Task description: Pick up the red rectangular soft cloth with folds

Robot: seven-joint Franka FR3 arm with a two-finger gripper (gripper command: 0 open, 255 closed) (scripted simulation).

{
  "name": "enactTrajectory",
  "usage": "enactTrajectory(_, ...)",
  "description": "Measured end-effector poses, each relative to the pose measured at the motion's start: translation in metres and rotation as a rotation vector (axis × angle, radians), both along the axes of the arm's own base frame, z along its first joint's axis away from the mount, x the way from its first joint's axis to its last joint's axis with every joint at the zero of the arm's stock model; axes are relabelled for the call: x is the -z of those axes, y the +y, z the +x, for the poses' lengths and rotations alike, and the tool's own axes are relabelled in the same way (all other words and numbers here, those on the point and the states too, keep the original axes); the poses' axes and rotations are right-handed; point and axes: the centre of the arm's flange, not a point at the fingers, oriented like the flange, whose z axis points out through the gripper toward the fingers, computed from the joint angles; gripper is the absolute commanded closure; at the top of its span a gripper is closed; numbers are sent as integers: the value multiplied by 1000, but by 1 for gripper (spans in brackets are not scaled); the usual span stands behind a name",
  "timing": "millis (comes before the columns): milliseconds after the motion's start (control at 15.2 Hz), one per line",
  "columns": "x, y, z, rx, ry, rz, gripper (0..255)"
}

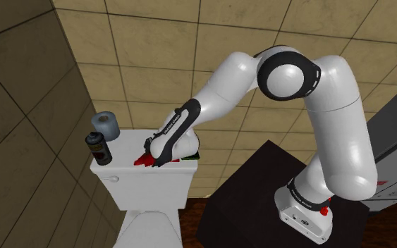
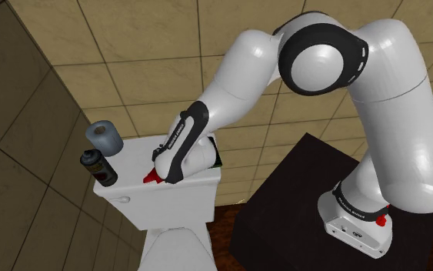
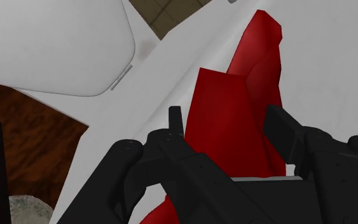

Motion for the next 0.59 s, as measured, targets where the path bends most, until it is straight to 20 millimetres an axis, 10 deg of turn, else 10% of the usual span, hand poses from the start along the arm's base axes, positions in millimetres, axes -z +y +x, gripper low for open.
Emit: enactTrajectory(594,-45,-1,0,0,0,0,255)
